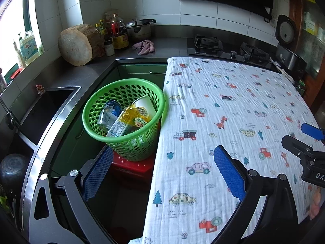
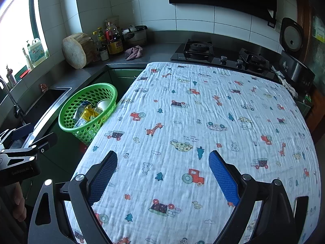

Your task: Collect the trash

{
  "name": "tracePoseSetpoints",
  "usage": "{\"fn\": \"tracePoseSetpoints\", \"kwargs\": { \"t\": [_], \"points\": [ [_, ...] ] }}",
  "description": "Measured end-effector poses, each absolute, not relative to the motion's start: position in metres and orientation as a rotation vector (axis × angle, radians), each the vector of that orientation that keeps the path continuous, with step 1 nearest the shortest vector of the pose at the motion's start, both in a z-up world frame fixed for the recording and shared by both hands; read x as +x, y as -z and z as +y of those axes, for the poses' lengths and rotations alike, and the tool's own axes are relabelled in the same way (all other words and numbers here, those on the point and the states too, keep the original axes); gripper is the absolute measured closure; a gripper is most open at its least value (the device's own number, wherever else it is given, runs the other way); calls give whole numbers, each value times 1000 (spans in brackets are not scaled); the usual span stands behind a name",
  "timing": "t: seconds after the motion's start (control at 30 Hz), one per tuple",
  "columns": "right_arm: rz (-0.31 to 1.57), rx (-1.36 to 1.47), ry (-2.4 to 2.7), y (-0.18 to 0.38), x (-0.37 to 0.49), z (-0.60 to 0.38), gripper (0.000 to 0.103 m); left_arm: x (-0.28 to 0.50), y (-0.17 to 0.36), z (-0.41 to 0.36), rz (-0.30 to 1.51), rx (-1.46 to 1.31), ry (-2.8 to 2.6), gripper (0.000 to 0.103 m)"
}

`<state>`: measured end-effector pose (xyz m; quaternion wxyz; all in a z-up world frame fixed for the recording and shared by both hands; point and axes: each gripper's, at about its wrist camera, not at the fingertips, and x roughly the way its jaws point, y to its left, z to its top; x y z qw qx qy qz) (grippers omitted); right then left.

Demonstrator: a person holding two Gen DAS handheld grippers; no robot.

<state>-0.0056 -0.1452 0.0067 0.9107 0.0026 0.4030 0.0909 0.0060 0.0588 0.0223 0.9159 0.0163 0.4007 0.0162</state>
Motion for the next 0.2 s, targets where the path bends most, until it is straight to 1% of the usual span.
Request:
{"fn": "tracePoseSetpoints", "kwargs": {
  "t": [0.2],
  "points": [
    [831,6,-188,-7,-7,-146,15,5,-23,58,824,32,-30,5]
  ]
}}
